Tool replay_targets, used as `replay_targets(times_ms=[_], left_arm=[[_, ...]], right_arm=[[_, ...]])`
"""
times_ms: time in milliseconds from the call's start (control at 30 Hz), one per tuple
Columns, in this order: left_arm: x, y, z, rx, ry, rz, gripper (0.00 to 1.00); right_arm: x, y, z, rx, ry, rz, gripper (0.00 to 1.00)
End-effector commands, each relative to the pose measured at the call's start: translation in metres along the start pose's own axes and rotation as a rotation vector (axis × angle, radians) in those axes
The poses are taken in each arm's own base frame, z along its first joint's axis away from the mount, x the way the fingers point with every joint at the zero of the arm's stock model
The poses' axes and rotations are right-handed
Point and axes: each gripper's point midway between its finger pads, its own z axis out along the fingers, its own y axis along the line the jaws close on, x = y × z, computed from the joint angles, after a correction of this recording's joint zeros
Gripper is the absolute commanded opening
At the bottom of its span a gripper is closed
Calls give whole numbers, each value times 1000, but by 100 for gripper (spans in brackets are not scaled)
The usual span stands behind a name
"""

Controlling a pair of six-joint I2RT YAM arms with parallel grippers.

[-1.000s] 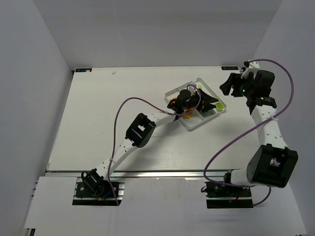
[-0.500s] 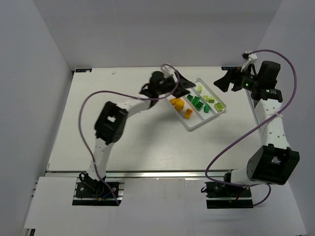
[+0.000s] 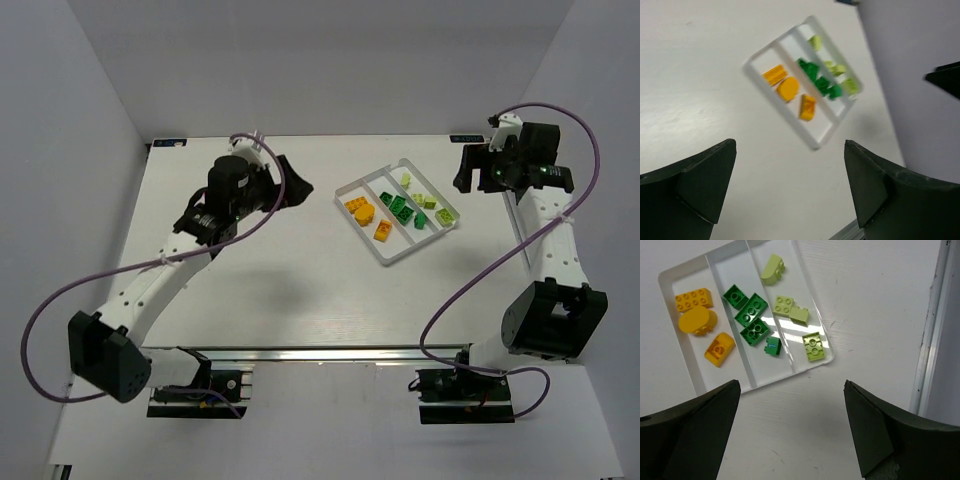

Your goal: Sort the legos into containers by color

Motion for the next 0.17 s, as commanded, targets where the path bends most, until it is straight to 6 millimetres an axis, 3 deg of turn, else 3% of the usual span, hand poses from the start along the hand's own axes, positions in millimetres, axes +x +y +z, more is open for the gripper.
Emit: replay_targets(times_ms=[0, 33, 133], left_arm=[[17, 49, -30, -216, 17, 76, 98], [18, 51, -34, -224, 10, 76, 98], [21, 55, -49, -237, -15, 66, 98]], right_arm=[[-10, -9, -18, 76, -27, -59, 89], [-16, -7, -24, 77, -63, -76, 89], [-9, 1, -26, 55, -83, -87, 90]])
